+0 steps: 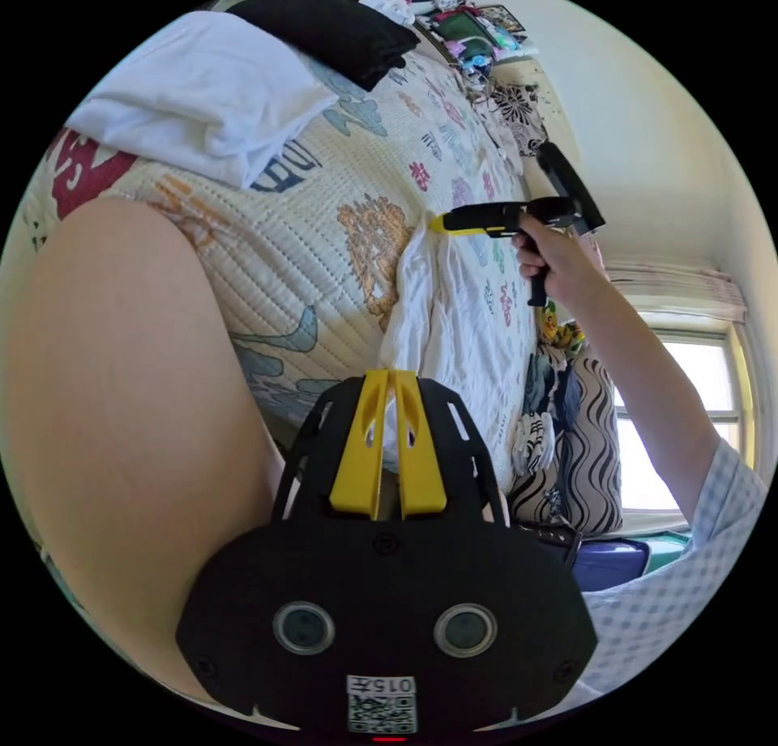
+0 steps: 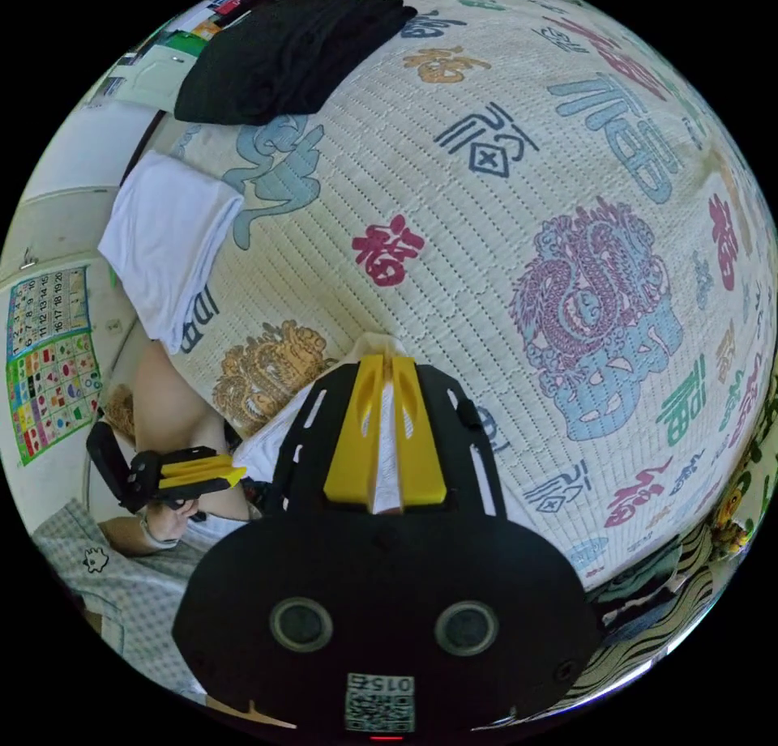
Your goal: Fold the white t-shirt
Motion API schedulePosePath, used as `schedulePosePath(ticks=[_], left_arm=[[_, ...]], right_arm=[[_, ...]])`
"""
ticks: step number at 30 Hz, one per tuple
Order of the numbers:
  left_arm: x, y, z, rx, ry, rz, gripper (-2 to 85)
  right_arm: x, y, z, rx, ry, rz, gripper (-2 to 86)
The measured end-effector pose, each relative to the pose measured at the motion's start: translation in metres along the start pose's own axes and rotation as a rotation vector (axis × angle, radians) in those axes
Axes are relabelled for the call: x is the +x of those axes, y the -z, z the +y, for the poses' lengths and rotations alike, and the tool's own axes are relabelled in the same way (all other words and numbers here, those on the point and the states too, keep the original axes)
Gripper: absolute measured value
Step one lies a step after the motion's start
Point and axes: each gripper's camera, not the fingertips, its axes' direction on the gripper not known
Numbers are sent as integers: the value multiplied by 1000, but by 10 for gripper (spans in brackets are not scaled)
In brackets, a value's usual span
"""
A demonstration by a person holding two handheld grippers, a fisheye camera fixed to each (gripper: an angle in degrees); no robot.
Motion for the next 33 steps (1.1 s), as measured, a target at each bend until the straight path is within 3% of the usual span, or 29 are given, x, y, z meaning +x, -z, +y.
schedulePosePath(ticks=[8, 16, 24, 33], left_arm=[[1, 38, 0, 163, 42, 152, -7], [57, 65, 1, 209, -192, 50, -6], [204, -25, 53, 5, -602, 36, -5], [331, -206, 105, -372, -823, 79, -4]], right_arm=[[-4, 48, -5, 104, 25, 88, -5], [16, 112, 32, 271, 15, -61, -5], [101, 151, 176, 440, -27, -297, -3], [252, 135, 388, 639, -197, -532, 2]])
